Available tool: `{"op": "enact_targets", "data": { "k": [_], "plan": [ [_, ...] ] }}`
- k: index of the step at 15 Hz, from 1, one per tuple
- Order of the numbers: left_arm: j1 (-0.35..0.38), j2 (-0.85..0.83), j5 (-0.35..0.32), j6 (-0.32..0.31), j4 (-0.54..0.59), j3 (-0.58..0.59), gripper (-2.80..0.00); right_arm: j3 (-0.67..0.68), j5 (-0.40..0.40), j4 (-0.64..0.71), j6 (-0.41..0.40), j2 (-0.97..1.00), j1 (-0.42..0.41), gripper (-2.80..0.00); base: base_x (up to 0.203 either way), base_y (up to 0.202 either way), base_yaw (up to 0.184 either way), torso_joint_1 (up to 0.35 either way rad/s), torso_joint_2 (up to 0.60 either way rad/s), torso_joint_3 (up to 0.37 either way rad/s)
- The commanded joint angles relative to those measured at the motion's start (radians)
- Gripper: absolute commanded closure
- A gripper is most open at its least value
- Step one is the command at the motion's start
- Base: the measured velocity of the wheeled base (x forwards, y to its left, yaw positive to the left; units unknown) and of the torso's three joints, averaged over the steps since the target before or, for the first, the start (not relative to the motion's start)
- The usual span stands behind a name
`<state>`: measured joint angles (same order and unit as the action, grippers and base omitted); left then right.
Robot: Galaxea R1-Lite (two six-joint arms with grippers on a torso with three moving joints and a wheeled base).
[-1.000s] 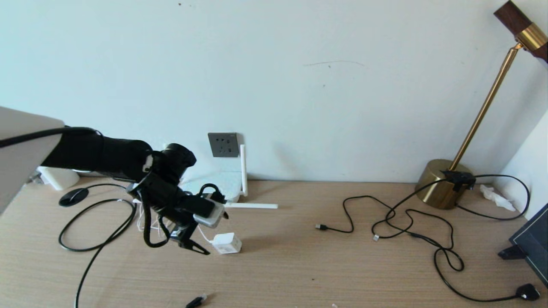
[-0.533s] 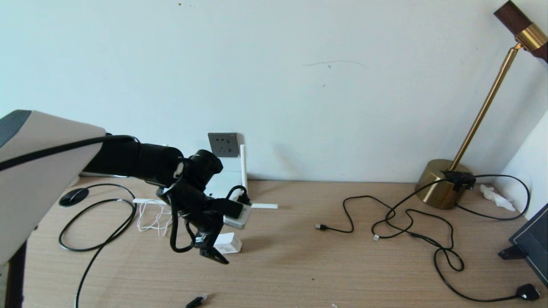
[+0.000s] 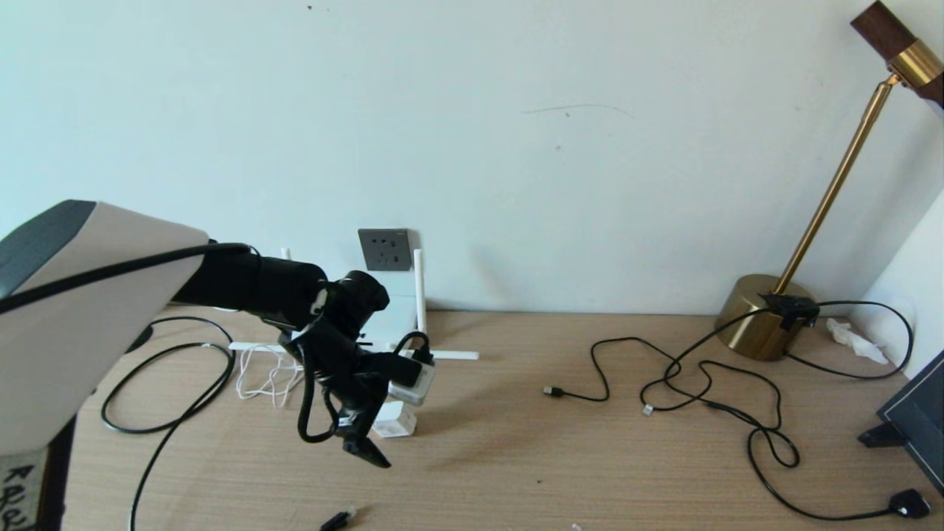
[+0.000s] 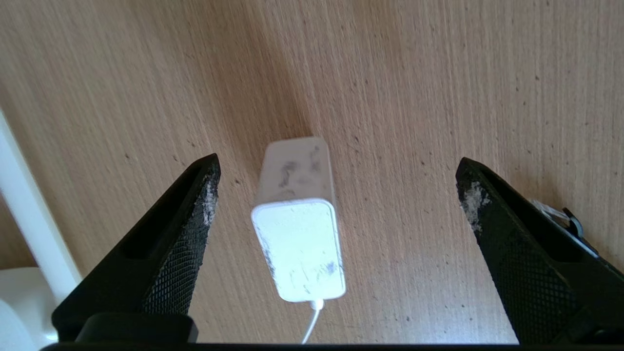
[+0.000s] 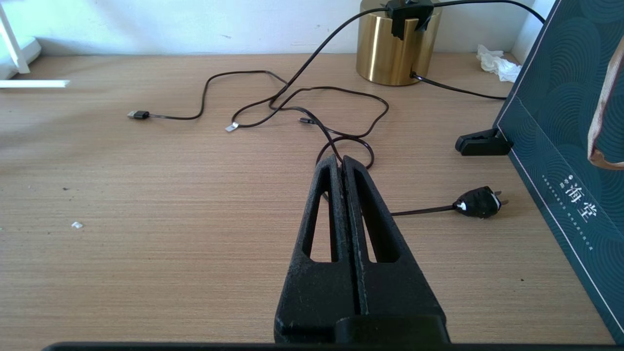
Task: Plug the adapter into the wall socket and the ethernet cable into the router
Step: Pick up plug
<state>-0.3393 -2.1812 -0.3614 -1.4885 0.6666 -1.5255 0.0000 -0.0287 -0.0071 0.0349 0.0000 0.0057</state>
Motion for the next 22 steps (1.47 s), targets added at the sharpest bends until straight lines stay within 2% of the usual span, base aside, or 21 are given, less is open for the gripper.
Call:
{"op": "enact_targets", "data": {
  "k": [1,9,10,22],
  "plan": [
    [0.007,0.0,-0.002,-0.009,0.008,0.001,-2.8,0.0,0.0,-0.001,0.0,0.0,0.0,0.0,0.0,0.0,0.0,0.0,0.0,0.0],
    [0.031,-0.012,-0.002,-0.012,0.008,0.005,-2.8,0.0,0.0,-0.001,0.0,0.0,0.0,0.0,0.0,0.0,0.0,0.0,0.0,0.0],
    [0.031,-0.013,-0.002,-0.012,0.008,0.005,0.0,0.0,0.0,-0.001,0.0,0.0,0.0,0.0,0.0,0.0,0.0,0.0,0.0,0.0],
    [0.029,-0.012,-0.005,-0.006,0.006,0.01,0.0,0.0,0.0,-0.001,0.0,0.0,0.0,0.0,0.0,0.0,0.0,0.0,0.0,0.0]
  ]
}}
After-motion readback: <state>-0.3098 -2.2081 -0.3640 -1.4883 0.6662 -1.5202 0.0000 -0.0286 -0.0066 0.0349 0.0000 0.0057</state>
